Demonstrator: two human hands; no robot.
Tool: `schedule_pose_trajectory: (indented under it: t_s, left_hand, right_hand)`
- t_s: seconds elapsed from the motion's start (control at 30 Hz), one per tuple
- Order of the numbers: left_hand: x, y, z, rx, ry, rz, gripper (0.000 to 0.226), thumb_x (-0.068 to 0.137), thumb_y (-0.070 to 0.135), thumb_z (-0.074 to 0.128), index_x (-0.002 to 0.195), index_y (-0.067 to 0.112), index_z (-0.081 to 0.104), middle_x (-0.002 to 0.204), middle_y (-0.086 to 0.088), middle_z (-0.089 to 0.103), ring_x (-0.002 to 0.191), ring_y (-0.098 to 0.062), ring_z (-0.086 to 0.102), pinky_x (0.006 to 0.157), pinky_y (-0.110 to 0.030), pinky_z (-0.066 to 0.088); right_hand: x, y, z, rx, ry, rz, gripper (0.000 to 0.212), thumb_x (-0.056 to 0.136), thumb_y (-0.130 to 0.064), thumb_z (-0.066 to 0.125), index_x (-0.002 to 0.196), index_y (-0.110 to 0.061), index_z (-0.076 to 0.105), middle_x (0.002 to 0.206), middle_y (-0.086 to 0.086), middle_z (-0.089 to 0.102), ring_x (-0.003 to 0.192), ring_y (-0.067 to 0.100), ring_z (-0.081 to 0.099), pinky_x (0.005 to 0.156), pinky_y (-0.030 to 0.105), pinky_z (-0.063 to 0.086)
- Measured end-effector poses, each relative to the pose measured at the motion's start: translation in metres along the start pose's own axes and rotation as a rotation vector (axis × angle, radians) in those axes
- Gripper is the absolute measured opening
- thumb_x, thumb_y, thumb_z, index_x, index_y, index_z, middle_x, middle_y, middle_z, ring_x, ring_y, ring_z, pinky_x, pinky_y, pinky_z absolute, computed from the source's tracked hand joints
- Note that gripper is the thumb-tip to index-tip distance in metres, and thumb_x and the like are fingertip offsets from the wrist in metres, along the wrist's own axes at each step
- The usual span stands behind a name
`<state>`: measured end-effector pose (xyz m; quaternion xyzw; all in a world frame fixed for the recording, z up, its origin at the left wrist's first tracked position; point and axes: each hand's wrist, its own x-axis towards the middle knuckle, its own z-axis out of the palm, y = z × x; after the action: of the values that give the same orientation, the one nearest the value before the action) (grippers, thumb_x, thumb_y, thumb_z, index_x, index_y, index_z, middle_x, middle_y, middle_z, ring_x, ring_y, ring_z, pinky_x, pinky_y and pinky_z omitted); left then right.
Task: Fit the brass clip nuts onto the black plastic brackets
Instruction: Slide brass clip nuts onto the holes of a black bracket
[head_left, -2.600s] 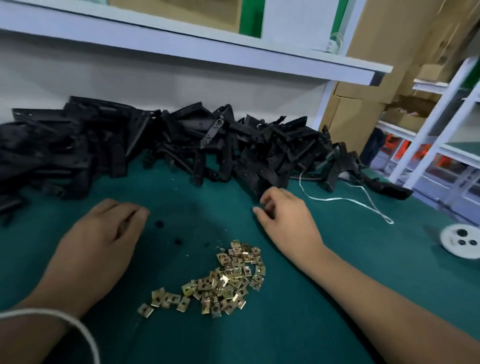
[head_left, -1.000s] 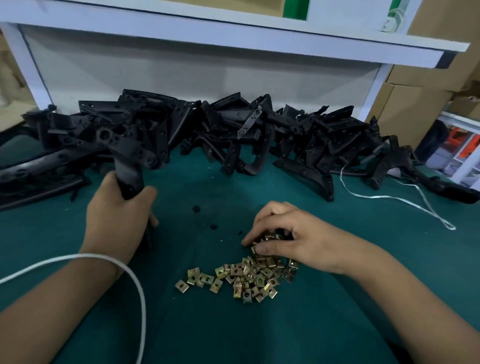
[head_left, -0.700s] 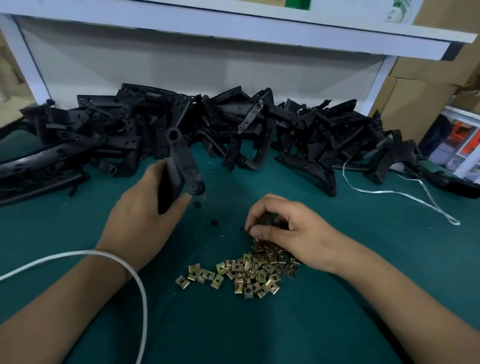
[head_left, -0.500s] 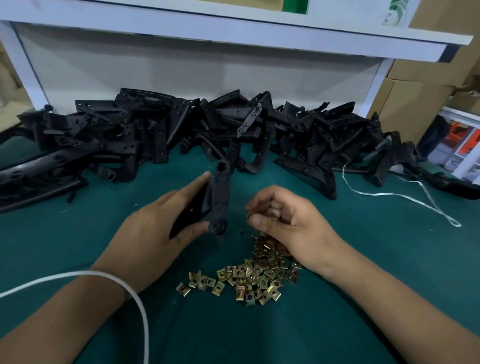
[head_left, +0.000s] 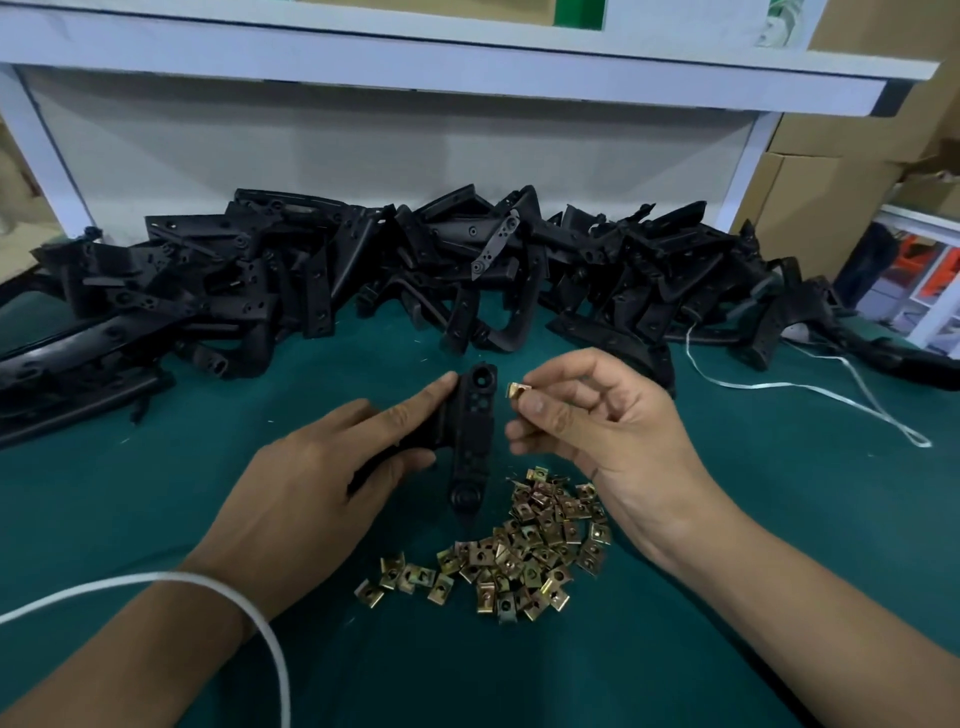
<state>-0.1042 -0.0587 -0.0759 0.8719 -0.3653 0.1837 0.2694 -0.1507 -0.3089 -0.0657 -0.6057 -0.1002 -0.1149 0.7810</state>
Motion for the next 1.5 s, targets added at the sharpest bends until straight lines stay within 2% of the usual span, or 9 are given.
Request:
schedule_pose_trajectory:
  t_s: [0.23, 0.47, 0.63, 0.73, 0.97, 1.17, 1.4, 1.5]
  left_hand:
    - [0.001, 0.0, 0.0, 0.007, 0.001, -0.034, 0.061, 0.097, 0.048, 0.05, 0.153, 0.058, 0.029, 0.087, 0.02, 0.052, 0.073, -0.008, 0.055, 0.056, -0.026, 0.048]
    - [0.001, 0.0, -0.002, 0.03, -0.01, -0.013, 0.062, 0.097, 0.048, 0.048, 0.155, 0.057, 0.027, 0.087, 0.018, 0.052, 0.07, -0.011, 0.053, 0.056, -0.034, 0.051]
    - [0.001, 0.001, -0.002, 0.086, 0.002, 0.017, 0.057, 0.105, 0.045, 0.05, 0.157, 0.053, 0.026, 0.08, 0.014, 0.044, 0.063, -0.012, 0.047, 0.052, -0.036, 0.05]
    - [0.002, 0.002, -0.003, 0.1, -0.013, 0.019, 0.062, 0.099, 0.049, 0.047, 0.157, 0.054, 0.025, 0.08, 0.015, 0.043, 0.062, -0.012, 0.047, 0.051, -0.035, 0.05]
    - [0.002, -0.004, 0.0, 0.042, 0.005, 0.04, 0.062, 0.098, 0.053, 0.052, 0.155, 0.055, 0.028, 0.08, 0.014, 0.045, 0.063, -0.013, 0.048, 0.051, -0.035, 0.049]
    - [0.0, -0.007, -0.001, -0.007, -0.012, 0.106, 0.056, 0.101, 0.053, 0.046, 0.155, 0.052, 0.031, 0.092, 0.013, 0.052, 0.068, -0.016, 0.055, 0.056, -0.039, 0.052]
    - [0.0, -0.004, 0.0, 0.009, -0.032, 0.127, 0.056, 0.101, 0.05, 0.046, 0.156, 0.052, 0.031, 0.09, 0.012, 0.049, 0.063, -0.013, 0.049, 0.052, -0.04, 0.051]
    - [0.0, -0.003, 0.001, -0.01, -0.039, 0.142, 0.057, 0.102, 0.051, 0.047, 0.156, 0.05, 0.031, 0.091, 0.011, 0.049, 0.065, -0.015, 0.05, 0.053, -0.042, 0.051]
  right_hand:
    - [-0.002, 0.002, 0.007, 0.065, -0.013, 0.021, 0.018, 0.087, -0.006, 0.079, 0.104, -0.005, 0.074, 0.096, 0.016, 0.074, 0.088, 0.032, 0.076, 0.08, 0.038, 0.062]
    - [-0.004, 0.003, 0.011, 0.04, 0.012, 0.037, 0.021, 0.086, -0.002, 0.077, 0.103, 0.004, 0.069, 0.097, 0.023, 0.075, 0.087, 0.035, 0.076, 0.08, 0.04, 0.062]
    - [-0.006, 0.002, 0.012, 0.03, 0.014, 0.045, 0.016, 0.087, -0.002, 0.077, 0.101, 0.003, 0.07, 0.097, 0.024, 0.076, 0.085, 0.033, 0.077, 0.078, 0.037, 0.063]
    - [-0.006, 0.001, 0.012, 0.031, 0.014, 0.051, 0.018, 0.086, -0.004, 0.078, 0.101, 0.003, 0.071, 0.097, 0.024, 0.076, 0.085, 0.033, 0.077, 0.078, 0.037, 0.063]
    - [-0.007, -0.005, 0.009, 0.096, -0.062, 0.109, 0.02, 0.086, -0.009, 0.078, 0.104, -0.002, 0.076, 0.102, 0.025, 0.077, 0.089, 0.031, 0.078, 0.08, 0.037, 0.063]
    - [-0.008, -0.01, 0.008, 0.126, -0.126, 0.156, 0.017, 0.081, -0.01, 0.08, 0.097, -0.005, 0.08, 0.097, 0.025, 0.077, 0.085, 0.03, 0.079, 0.074, 0.035, 0.064]
    - [-0.01, -0.008, 0.01, 0.076, -0.121, 0.149, 0.016, 0.077, -0.015, 0.085, 0.09, -0.008, 0.079, 0.089, 0.022, 0.078, 0.076, 0.028, 0.078, 0.069, 0.036, 0.064]
    - [-0.009, -0.004, 0.009, 0.102, -0.086, 0.176, 0.03, 0.075, -0.016, 0.088, 0.095, -0.006, 0.069, 0.085, 0.026, 0.075, 0.068, 0.032, 0.076, 0.065, 0.041, 0.063]
